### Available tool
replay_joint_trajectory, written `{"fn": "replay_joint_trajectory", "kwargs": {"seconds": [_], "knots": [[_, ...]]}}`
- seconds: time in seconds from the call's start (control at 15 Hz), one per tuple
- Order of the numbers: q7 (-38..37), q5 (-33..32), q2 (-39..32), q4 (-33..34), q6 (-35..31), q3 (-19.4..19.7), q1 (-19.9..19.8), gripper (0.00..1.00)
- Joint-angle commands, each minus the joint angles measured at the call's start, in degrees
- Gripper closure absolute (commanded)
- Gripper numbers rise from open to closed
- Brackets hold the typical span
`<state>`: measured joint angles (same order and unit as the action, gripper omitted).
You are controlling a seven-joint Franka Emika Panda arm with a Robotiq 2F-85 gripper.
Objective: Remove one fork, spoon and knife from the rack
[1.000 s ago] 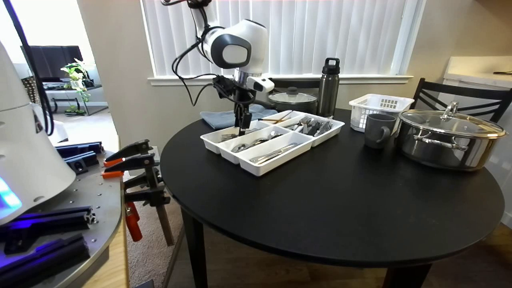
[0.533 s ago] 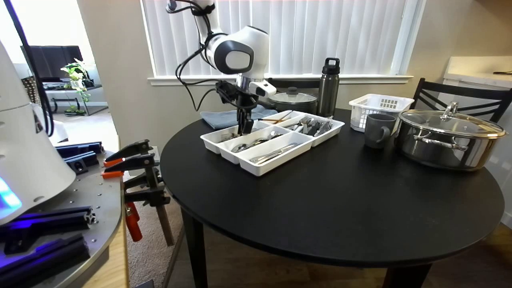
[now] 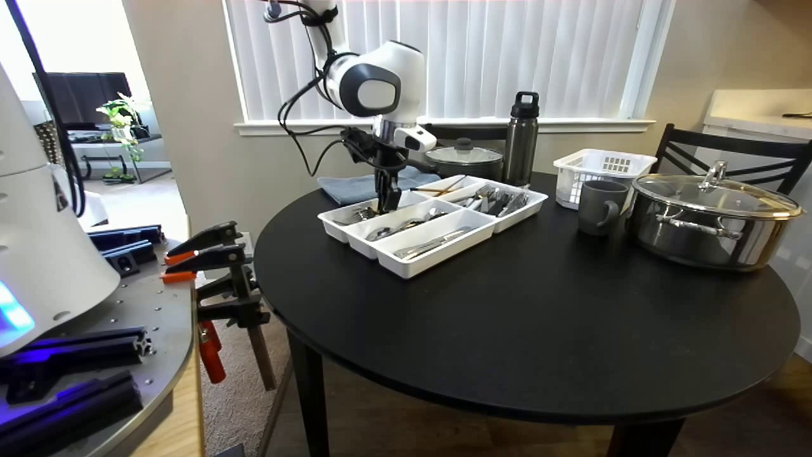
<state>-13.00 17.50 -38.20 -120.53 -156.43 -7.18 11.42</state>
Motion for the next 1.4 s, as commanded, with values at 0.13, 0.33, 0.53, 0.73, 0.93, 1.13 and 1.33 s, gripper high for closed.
{"fn": "replay_joint_trajectory", "kwargs": {"seconds": [0.13, 0.33, 0.53, 0.73, 0.93, 1.13, 1.33], "knots": [[-3.0, -1.8, 3.8, -1.8, 0.1, 1.6, 1.2, 0.99], [-2.8, -1.6, 5.5, -2.3, 0.3, 1.7, 0.8, 0.99], [-2.0, -1.4, 6.3, -2.6, 0.4, 1.4, 0.2, 0.99], [-0.4, -0.8, 7.3, -3.2, 1.2, 0.2, -1.0, 0.99], [0.6, -0.6, 8.1, -3.5, 1.7, -0.8, -1.6, 0.99], [1.1, -1.3, 8.4, -3.8, 3.0, -1.2, -1.3, 0.99], [1.8, -2.0, 7.5, -4.1, 5.5, -1.9, -0.9, 0.99]]}}
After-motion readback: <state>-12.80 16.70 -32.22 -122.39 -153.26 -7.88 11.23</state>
